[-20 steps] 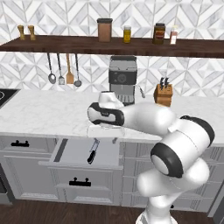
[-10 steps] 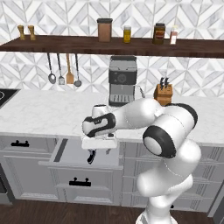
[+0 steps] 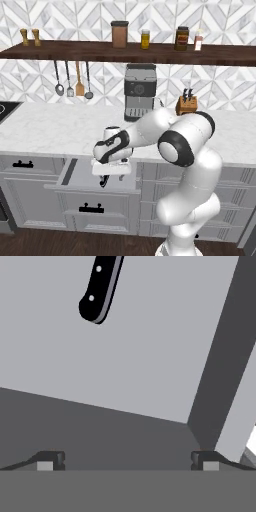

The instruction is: Pick up the knife from the drawer and place it on the cutting board. Then place the meat from the plate to the cutting board.

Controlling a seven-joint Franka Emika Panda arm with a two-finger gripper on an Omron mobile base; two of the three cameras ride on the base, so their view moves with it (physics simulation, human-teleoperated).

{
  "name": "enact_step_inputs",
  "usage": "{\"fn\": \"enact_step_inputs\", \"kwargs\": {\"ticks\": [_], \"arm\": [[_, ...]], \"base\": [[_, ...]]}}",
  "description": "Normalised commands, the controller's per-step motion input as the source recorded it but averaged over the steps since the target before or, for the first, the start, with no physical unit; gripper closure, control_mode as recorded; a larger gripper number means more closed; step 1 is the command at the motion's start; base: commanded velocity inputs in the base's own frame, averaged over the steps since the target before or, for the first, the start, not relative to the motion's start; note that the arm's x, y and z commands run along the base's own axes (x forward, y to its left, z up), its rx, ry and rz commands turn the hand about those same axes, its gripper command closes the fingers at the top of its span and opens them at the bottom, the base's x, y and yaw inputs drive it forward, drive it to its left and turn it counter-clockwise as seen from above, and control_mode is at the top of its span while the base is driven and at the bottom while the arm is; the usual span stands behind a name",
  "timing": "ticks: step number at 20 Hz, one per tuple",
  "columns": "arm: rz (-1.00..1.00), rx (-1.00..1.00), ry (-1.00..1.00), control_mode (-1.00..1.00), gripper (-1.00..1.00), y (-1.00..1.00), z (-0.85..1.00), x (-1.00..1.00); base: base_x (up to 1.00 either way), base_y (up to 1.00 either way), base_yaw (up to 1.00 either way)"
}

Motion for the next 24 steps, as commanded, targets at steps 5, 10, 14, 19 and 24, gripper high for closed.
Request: {"fn": "enact_step_inputs", "kwargs": {"ticks": [5, 10, 14, 19, 24], "arm": [[0.0, 0.0, 0.01, -1.0, -1.0, 0.0, -0.45, 0.28], [-0.01, 0.0, 0.0, -1.0, -1.0, 0.0, -0.47, 0.33], [-0.02, 0.0, 0.0, -1.0, -1.0, 0.0, -0.44, 0.31], [0.0, 0.0, 0.01, -1.0, -1.0, 0.03, -0.39, 0.17], [0.0, 0.0, 0.01, -1.0, -1.0, 0.14, -0.29, 0.0]], "base": [[0.0, 0.0, 0.0], [0.0, 0.0, 0.0], [0.0, 0.0, 0.0], [0.0, 0.0, 0.0], [0.0, 0.0, 0.0]]}}
